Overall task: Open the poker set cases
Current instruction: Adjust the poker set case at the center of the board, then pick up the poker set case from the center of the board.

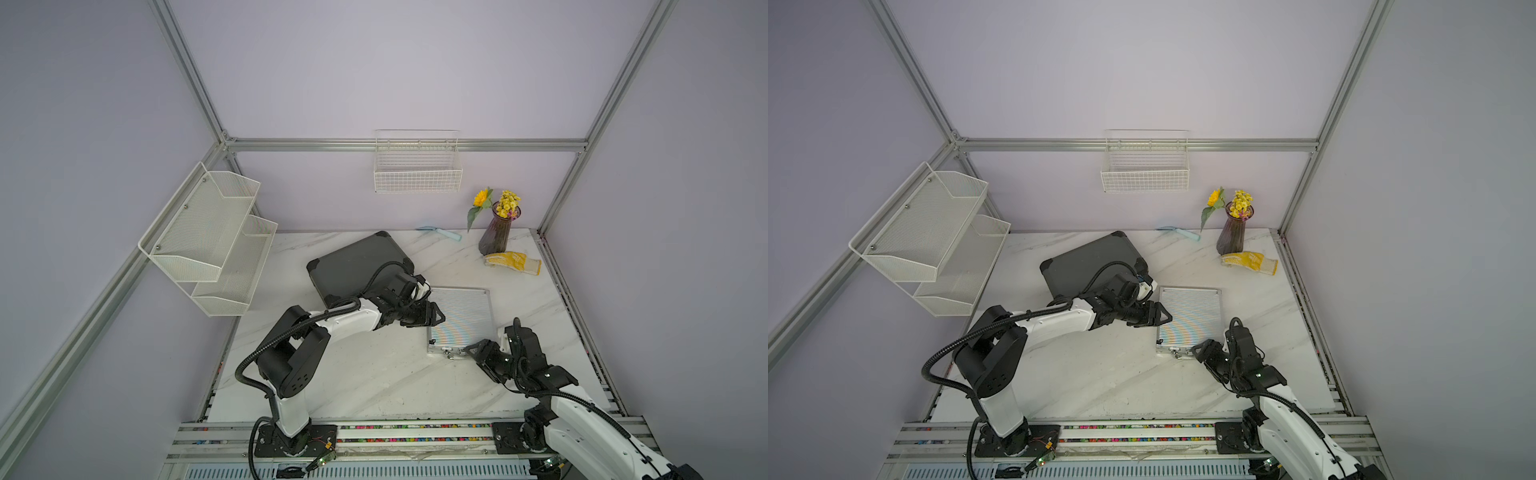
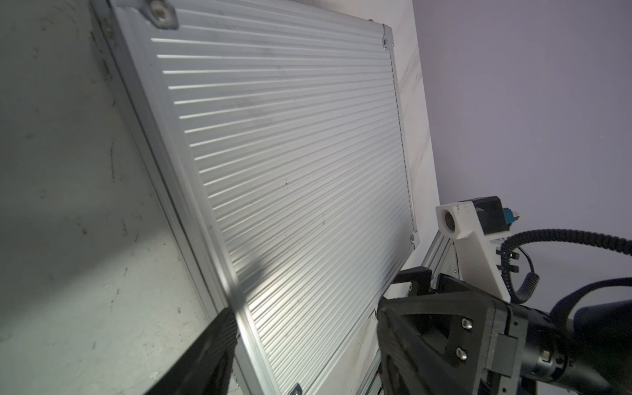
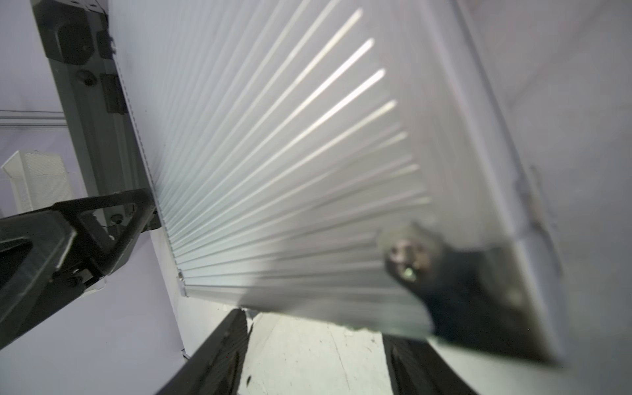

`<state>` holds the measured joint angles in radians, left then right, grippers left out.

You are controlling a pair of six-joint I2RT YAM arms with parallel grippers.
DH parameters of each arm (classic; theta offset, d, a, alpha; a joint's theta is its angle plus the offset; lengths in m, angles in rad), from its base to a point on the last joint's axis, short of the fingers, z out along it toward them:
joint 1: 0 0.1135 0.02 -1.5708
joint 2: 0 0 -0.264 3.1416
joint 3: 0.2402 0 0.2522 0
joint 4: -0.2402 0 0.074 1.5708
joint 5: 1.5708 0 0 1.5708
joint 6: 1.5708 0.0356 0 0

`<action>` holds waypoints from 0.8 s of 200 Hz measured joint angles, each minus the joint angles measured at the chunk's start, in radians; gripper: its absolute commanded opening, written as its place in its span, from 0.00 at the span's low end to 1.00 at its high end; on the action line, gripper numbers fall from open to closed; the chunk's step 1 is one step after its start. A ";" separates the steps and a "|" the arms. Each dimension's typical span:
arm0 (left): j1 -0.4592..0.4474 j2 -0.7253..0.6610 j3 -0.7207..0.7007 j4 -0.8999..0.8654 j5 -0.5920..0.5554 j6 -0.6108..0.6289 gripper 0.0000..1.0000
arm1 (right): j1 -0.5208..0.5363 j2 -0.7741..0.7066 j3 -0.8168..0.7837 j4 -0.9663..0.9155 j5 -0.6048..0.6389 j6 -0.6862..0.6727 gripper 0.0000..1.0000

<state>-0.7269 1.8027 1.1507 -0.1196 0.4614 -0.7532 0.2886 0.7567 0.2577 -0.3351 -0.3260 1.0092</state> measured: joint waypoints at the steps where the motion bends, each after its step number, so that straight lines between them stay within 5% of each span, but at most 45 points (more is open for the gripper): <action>1: 0.000 0.000 0.000 0.000 0.000 0.000 0.66 | 0.000 0.001 0.000 0.000 0.000 0.000 0.70; 160: 0.000 0.042 -0.024 0.030 0.018 -0.033 0.66 | 0.006 -0.106 -0.093 0.188 0.085 -0.124 0.85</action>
<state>-0.7269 1.8446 1.1263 -0.0895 0.4797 -0.7860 0.2947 0.6502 0.1650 -0.1467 -0.2413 0.8848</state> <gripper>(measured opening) 0.656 0.850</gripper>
